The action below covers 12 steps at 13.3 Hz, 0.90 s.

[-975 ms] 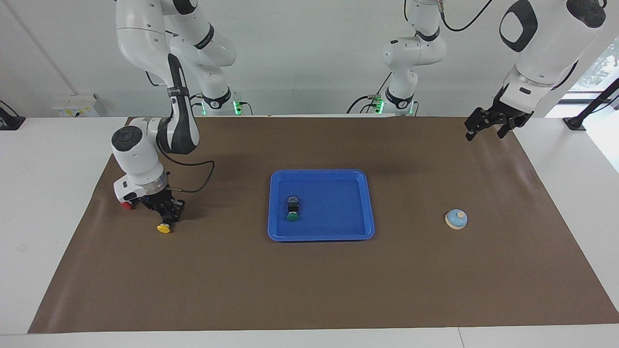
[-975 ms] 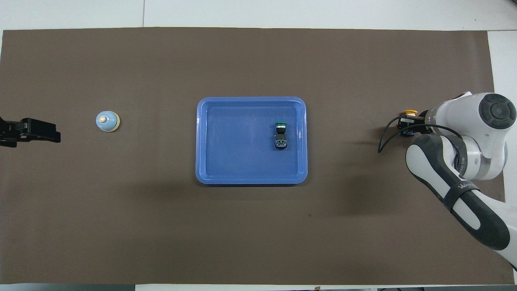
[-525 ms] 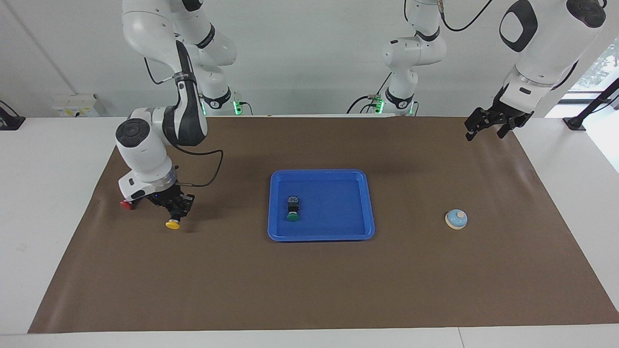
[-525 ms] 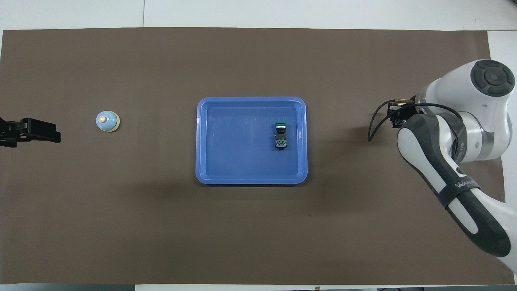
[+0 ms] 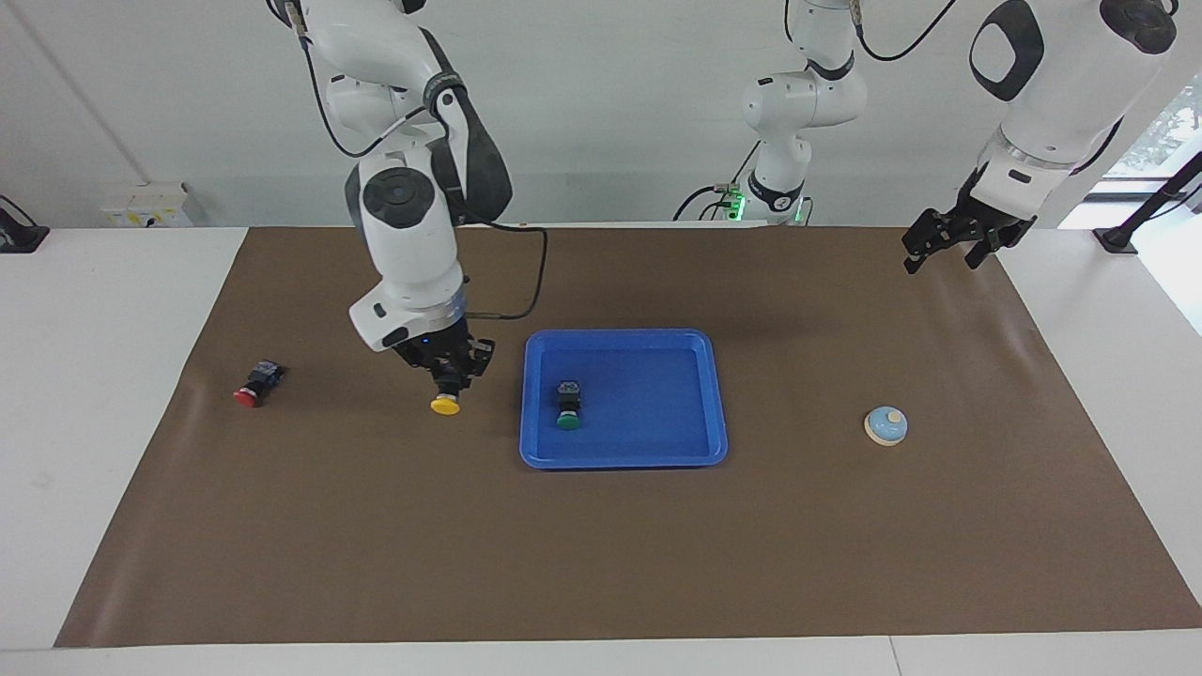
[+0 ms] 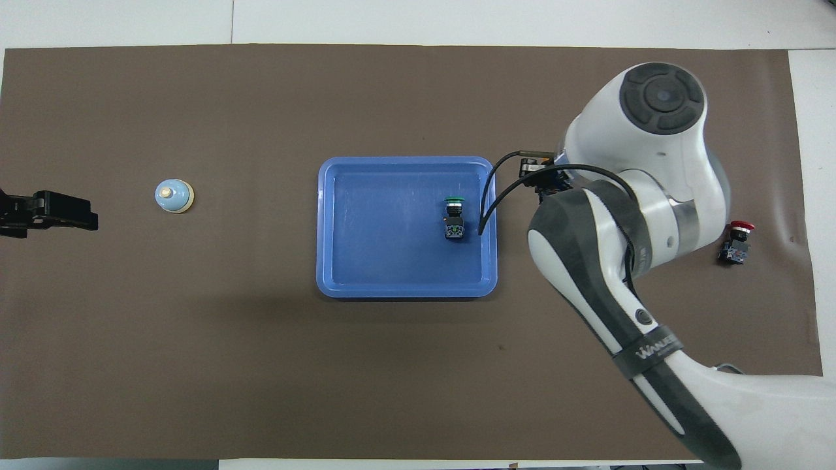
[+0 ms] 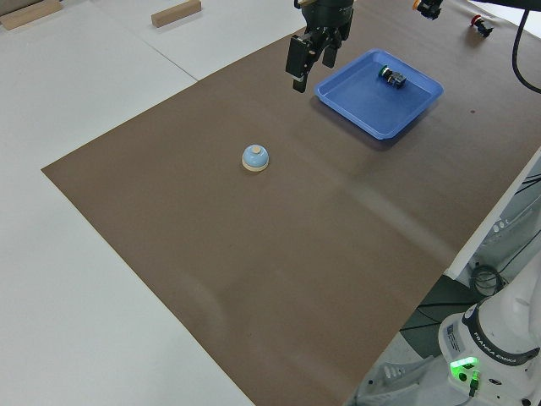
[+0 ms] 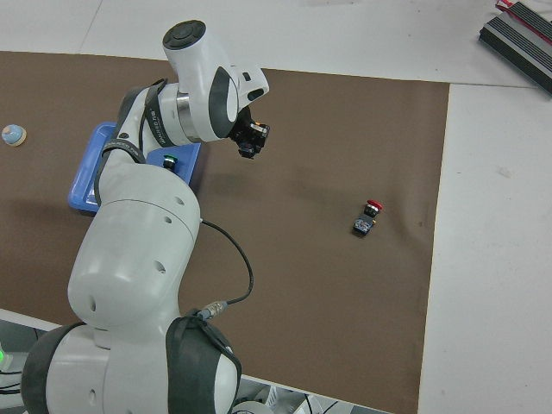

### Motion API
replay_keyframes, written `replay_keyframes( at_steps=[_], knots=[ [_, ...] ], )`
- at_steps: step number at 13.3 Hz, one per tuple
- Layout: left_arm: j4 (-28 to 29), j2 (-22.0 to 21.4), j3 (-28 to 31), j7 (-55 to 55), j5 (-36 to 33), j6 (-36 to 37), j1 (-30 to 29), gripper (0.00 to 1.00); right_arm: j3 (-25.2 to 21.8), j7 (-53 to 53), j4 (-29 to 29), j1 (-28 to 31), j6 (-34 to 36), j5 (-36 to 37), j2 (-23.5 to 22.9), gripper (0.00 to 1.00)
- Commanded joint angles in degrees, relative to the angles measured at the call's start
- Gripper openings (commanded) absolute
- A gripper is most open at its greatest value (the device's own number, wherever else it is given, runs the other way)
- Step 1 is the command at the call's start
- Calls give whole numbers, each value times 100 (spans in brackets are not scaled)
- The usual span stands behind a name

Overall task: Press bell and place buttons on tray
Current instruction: 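Carry the yellow button into the tray beside the green one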

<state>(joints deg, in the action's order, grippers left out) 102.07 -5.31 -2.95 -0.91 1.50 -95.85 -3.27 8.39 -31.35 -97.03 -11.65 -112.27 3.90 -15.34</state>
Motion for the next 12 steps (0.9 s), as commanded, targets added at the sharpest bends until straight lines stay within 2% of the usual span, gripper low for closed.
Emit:
replay_keyframes(
  at_steps=[1,5,7,9,11,12],
  knots=[
    [-73,-5,31,3,61,84,10,100,-4,-406,411,-494,100,-205,-284,0],
    [-73,-5,31,3,61,84,10,100,-13,-1258,1369,-1233,75,-205,-1180,0],
    [-73,-5,31,3,61,84,10,100,-13,-1505,1546,-1400,-101,-179,-1558,0],
    [-73,-5,31,3,61,84,10,100,-22,-1716,1390,-1638,-706,-135,-1674,0],
    [-73,-5,31,3,61,84,10,100,-22,-1734,1161,-1709,-900,-117,-1683,0],
    [-73,-5,31,3,61,84,10,100,-31,-1760,855,-1787,-1163,-108,-1683,0]
  ],
)
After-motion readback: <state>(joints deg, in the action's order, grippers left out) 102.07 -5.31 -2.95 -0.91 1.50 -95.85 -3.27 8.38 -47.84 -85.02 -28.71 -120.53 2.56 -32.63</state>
